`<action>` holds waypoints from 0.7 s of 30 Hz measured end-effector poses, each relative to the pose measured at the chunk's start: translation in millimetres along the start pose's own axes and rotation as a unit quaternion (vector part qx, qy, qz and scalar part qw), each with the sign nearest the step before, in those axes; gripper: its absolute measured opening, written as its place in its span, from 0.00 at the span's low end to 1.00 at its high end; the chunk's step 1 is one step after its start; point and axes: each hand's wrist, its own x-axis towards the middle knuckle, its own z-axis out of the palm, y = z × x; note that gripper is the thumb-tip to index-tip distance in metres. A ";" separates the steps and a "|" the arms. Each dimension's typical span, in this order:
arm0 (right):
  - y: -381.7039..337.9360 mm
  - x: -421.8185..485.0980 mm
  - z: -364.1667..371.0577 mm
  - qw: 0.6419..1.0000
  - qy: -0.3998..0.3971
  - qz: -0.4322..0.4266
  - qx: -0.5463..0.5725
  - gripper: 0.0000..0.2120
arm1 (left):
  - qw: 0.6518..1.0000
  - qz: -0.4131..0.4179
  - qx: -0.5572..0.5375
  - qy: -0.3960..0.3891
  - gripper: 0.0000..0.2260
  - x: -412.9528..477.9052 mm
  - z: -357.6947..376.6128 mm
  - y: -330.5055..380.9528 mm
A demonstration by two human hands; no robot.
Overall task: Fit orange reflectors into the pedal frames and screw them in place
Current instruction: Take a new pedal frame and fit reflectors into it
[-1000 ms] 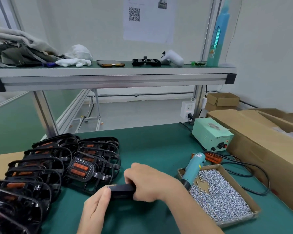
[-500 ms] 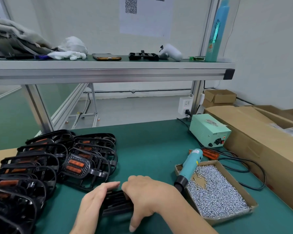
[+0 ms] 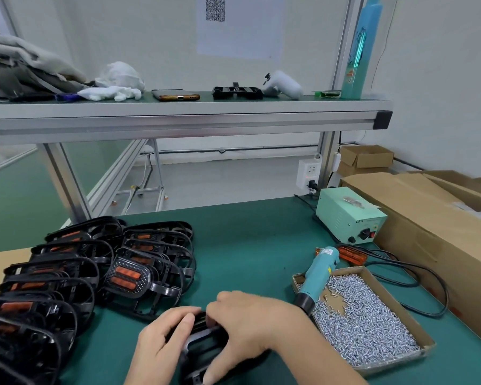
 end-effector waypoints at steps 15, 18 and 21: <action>68.3 -1.1 -48.9 0.987 0.099 0.126 0.002 0.11 | 0.998 -0.001 0.056 -0.019 0.19 0.7 2.0 -6.2; 84.3 -11.8 -52.1 0.977 0.142 0.152 0.037 0.09 | 0.990 0.036 0.130 -0.030 0.25 1.6 5.5 -9.0; 105.1 -24.3 -52.9 0.960 0.204 0.178 0.066 0.10 | 0.992 0.031 0.124 -0.020 0.29 2.8 4.7 -11.7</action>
